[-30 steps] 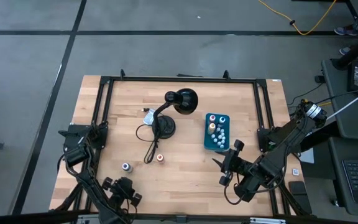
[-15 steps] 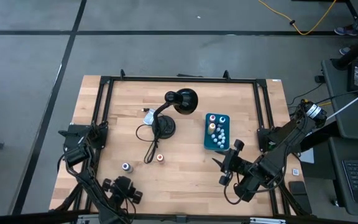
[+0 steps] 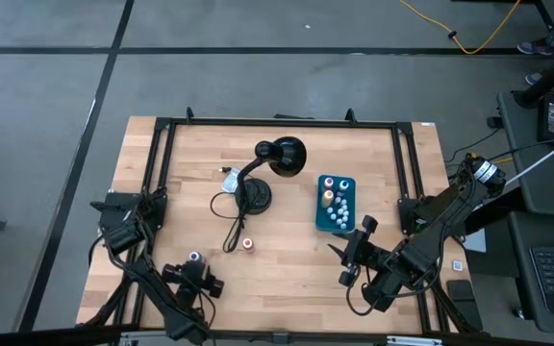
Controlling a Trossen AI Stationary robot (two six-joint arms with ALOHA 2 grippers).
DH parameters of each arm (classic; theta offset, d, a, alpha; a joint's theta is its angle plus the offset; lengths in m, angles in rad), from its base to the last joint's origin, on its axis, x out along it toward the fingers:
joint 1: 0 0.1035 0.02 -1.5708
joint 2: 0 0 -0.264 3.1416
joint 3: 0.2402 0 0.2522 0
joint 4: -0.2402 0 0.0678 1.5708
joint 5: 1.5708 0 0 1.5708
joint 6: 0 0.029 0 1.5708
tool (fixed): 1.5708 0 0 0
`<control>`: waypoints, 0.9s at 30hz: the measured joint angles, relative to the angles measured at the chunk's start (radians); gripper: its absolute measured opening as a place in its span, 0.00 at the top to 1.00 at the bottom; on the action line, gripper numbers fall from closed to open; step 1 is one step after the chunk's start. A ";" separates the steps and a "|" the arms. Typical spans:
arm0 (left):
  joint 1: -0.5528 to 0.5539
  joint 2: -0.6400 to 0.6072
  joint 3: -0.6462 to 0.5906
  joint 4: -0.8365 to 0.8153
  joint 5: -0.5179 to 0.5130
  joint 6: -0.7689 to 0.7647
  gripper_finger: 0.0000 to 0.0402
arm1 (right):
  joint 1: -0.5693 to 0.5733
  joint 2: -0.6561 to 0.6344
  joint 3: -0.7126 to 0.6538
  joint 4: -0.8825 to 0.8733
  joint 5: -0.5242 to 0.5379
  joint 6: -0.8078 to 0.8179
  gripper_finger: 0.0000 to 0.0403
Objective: Pick & Place food coloring
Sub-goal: Put the large purple food coloring bottle into the blue bin
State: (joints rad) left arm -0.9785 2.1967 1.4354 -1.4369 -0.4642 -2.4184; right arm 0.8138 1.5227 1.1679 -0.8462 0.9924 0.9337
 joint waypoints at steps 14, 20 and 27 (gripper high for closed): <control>0.012 0.000 -0.096 0.024 -0.073 0.012 0.42 | 0.000 0.000 0.000 0.009 0.000 0.000 0.65; 0.010 0.000 -0.096 0.024 -0.095 0.020 0.63 | 0.000 0.000 0.000 0.008 0.000 0.000 0.65; -0.018 0.000 -0.052 0.026 -0.138 0.044 0.72 | 0.000 0.000 0.000 0.021 -0.001 -0.001 0.65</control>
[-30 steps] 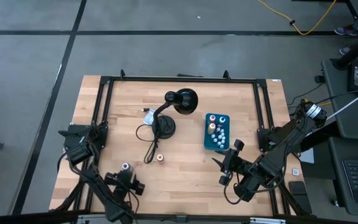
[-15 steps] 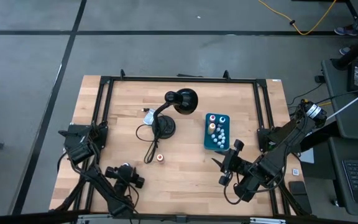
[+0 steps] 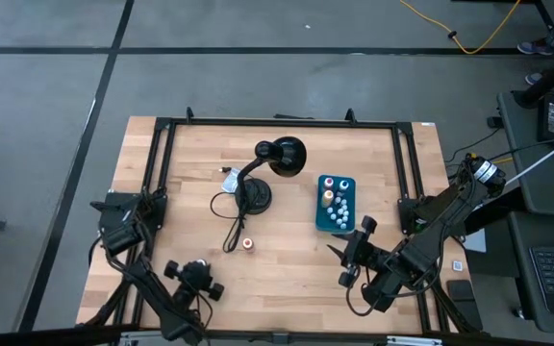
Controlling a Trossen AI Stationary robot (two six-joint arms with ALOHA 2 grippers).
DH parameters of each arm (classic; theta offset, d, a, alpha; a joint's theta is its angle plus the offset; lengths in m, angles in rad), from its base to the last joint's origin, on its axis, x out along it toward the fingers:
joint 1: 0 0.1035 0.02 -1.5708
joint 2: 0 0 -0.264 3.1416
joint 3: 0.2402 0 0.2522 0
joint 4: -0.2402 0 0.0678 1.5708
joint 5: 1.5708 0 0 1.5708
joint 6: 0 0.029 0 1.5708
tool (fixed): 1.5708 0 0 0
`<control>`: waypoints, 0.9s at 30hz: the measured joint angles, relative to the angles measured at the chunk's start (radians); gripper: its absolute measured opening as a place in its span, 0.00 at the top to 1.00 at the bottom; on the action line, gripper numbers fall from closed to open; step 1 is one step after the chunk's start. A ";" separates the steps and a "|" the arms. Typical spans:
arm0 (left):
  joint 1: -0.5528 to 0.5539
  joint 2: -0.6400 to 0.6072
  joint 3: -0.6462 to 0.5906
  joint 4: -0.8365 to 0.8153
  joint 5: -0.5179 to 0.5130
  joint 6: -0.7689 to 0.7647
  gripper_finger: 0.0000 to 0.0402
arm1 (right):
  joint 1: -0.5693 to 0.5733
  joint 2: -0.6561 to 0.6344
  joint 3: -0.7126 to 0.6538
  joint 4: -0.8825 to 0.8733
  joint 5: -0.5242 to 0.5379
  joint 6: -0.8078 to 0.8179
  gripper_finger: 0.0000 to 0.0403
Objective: Pick & Place food coloring
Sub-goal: Put the large purple food coloring bottle into the blue bin
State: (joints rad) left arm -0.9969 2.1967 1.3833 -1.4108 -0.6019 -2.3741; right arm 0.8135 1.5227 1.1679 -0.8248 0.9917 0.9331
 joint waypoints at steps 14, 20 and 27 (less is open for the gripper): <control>0.000 -0.008 0.385 -0.033 -0.164 0.445 0.70 | 0.000 0.000 -0.001 0.523 -0.274 -0.535 0.65; 0.030 -0.008 0.649 -0.028 -0.224 0.756 0.70 | 0.000 0.000 -0.001 0.681 -0.305 -0.656 0.55; 0.074 -0.010 0.884 -0.022 -0.264 1.067 0.70 | -0.021 0.000 -0.001 0.867 -0.291 -0.711 0.38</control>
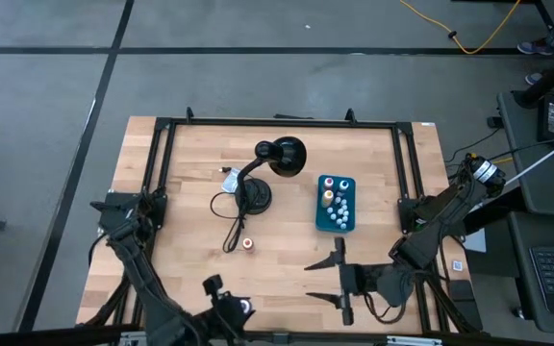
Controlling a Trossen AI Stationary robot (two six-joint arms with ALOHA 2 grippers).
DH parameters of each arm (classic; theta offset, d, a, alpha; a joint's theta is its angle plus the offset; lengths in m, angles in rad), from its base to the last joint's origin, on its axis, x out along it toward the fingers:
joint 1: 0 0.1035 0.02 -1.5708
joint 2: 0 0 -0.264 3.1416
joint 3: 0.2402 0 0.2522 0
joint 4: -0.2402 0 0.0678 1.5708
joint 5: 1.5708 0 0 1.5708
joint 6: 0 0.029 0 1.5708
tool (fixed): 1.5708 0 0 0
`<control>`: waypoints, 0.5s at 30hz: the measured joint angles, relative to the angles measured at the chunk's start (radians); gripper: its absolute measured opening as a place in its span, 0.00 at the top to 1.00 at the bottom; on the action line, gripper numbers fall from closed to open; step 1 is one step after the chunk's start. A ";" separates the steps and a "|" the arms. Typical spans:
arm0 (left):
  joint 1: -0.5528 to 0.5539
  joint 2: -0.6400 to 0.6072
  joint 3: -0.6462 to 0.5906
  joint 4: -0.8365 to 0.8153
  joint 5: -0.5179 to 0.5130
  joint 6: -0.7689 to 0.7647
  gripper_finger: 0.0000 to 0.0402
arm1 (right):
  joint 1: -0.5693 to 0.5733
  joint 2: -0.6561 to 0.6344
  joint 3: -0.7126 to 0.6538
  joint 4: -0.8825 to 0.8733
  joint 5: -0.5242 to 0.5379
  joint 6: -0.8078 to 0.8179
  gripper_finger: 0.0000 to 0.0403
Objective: Pick & Place food coloring
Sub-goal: Put the large purple food coloring bottle into the blue bin
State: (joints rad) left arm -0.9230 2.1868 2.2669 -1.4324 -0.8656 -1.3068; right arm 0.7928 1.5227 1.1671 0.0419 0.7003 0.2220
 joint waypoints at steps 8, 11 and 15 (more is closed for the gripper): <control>0.104 -0.005 0.090 0.049 -0.008 0.283 0.71 | -0.026 0.000 0.000 0.166 0.004 -0.116 0.35; 0.158 -0.009 0.089 0.088 0.030 0.389 0.70 | -0.025 0.001 0.000 0.203 0.004 -0.152 0.35; 0.229 -0.010 0.089 0.181 0.095 0.543 0.70 | -0.033 0.001 0.000 0.217 -0.008 -0.168 0.35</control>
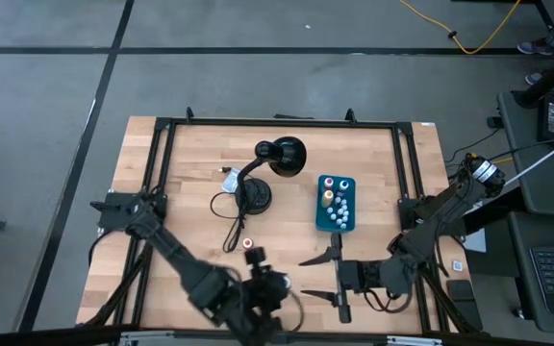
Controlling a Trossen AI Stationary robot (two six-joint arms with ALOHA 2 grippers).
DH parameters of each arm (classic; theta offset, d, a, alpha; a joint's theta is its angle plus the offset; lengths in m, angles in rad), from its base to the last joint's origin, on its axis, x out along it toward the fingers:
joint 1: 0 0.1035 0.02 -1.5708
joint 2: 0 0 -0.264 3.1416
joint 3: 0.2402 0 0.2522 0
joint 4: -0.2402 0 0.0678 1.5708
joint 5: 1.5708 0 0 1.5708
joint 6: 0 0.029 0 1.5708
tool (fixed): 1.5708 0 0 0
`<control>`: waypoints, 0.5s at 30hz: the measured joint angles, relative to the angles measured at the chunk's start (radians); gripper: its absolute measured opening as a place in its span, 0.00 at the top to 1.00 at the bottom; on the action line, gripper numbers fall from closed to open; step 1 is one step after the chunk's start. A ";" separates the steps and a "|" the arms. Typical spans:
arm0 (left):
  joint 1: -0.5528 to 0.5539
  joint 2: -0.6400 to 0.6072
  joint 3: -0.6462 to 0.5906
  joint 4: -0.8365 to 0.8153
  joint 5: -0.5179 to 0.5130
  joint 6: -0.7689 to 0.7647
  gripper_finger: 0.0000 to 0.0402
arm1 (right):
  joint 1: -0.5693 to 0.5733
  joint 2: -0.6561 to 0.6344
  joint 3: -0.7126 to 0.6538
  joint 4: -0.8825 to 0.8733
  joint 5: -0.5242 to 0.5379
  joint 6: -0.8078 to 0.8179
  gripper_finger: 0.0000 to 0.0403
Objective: Pick & Place food coloring
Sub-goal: Put the large purple food coloring bottle into the blue bin
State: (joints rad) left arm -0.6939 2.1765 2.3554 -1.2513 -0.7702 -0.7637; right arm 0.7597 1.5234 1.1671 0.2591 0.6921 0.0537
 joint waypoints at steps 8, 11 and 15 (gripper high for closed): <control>0.102 0.000 0.000 0.197 0.141 0.243 0.70 | -0.020 0.000 0.000 0.004 -0.040 -0.002 0.35; 0.121 0.000 0.000 0.201 0.158 0.254 0.70 | -0.020 0.000 0.000 0.007 -0.040 -0.002 0.35; 0.133 0.000 0.000 0.201 0.161 0.254 0.71 | -0.020 0.000 0.000 0.004 -0.039 0.008 0.38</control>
State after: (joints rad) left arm -0.5605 2.1765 2.3554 -1.0504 -0.6089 -0.5098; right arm 0.7395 1.5234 1.1671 0.2634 0.6527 0.0617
